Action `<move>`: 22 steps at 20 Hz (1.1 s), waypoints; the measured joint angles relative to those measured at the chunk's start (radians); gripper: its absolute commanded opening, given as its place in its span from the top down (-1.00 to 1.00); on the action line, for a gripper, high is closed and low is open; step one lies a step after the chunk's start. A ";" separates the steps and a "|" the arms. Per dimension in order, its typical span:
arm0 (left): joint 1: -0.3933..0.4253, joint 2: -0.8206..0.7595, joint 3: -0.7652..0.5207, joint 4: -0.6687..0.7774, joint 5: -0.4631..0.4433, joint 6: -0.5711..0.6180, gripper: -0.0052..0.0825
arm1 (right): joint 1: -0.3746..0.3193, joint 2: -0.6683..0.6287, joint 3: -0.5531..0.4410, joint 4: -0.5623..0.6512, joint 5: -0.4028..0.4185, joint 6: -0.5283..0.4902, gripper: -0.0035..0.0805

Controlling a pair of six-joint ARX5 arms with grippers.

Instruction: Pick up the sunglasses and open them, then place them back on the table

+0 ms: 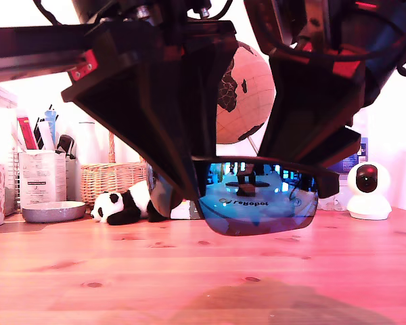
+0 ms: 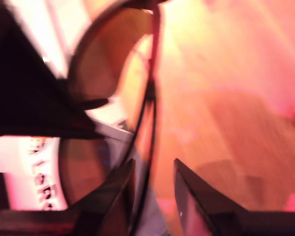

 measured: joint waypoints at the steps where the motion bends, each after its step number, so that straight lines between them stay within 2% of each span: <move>1: 0.000 0.000 0.000 0.002 0.000 0.000 0.93 | 0.000 0.000 0.000 0.004 0.020 0.001 0.41; 13: 0.000 0.000 0.000 0.003 -0.001 0.000 0.93 | 0.000 0.000 0.000 0.027 0.298 0.085 0.41; 18: 0.000 0.000 0.000 0.011 -0.001 0.000 0.93 | -0.005 0.000 0.000 0.011 0.372 0.117 0.41; 22: 0.000 0.000 0.000 0.001 0.000 0.000 0.93 | -0.037 0.000 0.000 -0.013 0.413 0.162 0.41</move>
